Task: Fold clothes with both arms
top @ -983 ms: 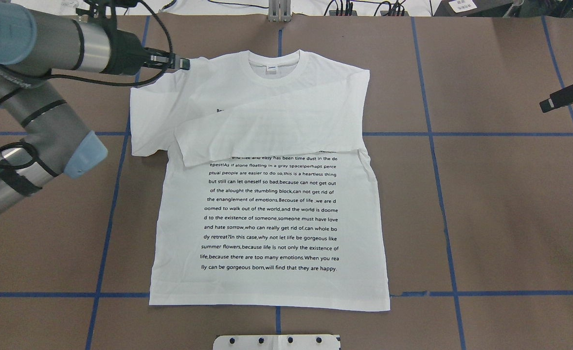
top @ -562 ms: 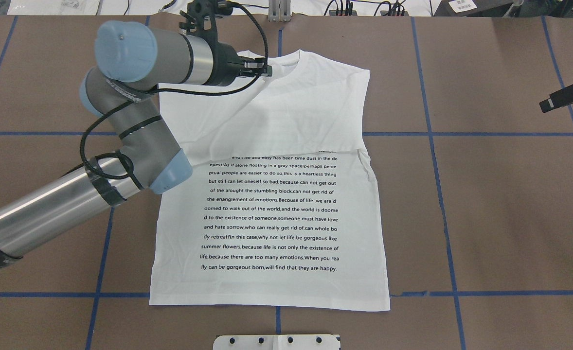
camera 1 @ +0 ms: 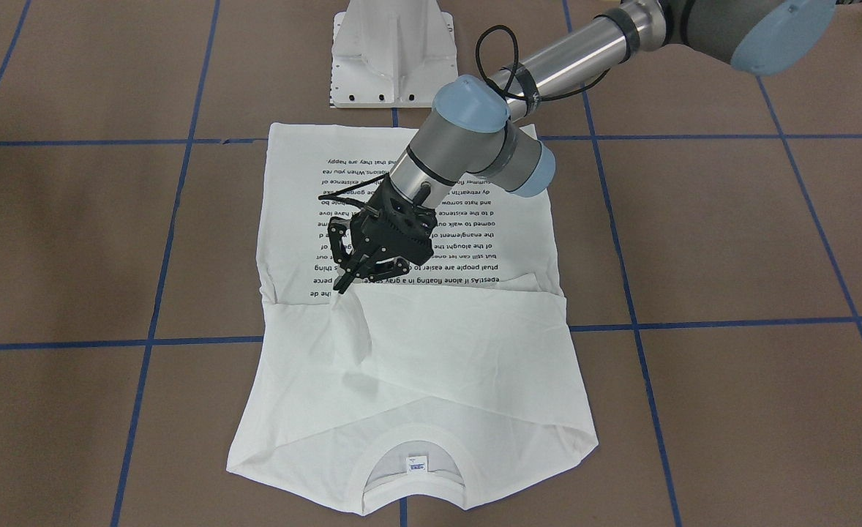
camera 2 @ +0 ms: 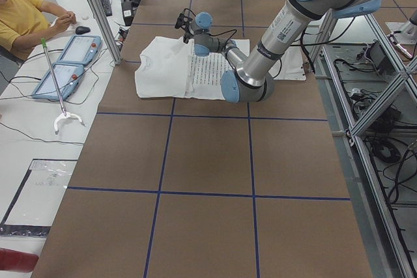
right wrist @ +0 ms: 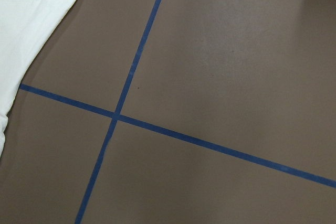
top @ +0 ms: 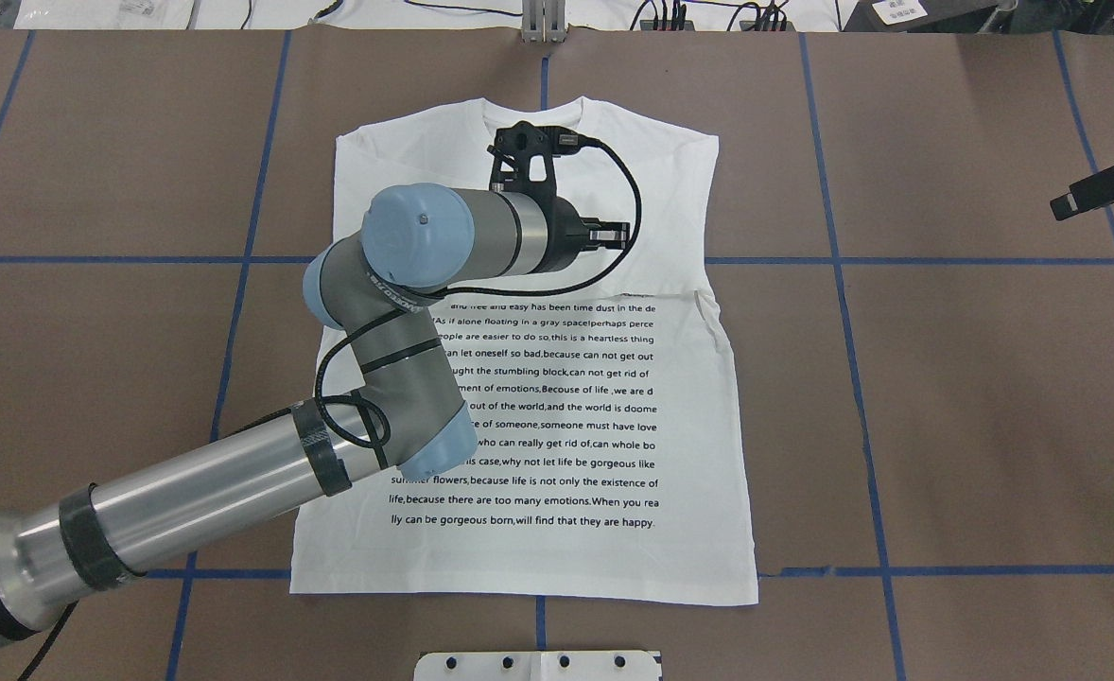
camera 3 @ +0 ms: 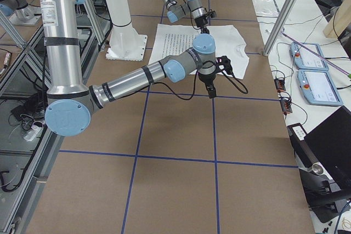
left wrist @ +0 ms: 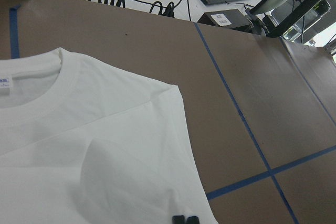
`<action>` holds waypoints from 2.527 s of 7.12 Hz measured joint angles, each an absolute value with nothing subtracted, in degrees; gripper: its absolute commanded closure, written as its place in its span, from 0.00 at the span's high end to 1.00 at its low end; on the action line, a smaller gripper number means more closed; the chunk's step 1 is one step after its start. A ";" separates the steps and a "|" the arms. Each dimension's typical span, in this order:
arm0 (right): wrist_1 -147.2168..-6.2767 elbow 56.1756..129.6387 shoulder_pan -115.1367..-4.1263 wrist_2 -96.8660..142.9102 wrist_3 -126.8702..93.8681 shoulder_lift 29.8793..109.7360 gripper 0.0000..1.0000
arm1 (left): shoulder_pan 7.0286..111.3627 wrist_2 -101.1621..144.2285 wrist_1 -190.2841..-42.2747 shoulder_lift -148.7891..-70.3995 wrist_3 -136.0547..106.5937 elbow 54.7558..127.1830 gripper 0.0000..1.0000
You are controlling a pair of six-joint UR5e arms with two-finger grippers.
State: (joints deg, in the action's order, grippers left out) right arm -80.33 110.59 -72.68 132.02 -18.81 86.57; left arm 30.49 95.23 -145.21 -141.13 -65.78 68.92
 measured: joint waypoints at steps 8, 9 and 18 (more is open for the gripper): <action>-82.61 109.14 -50.18 112.60 -51.75 67.72 1.00 | 39.41 109.44 -133.30 -125.62 -52.24 88.59 1.00; -85.06 106.30 -44.76 107.07 -57.43 61.98 1.00 | 42.67 113.03 -132.24 -121.52 -47.64 92.16 1.00; -89.46 79.04 -30.01 88.25 -65.26 42.42 1.00 | 49.24 121.34 -132.26 -114.26 -39.19 96.50 1.00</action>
State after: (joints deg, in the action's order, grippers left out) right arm -89.46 79.04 -30.01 88.25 -65.26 42.42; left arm 49.24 121.34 -132.26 -114.26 -39.19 96.50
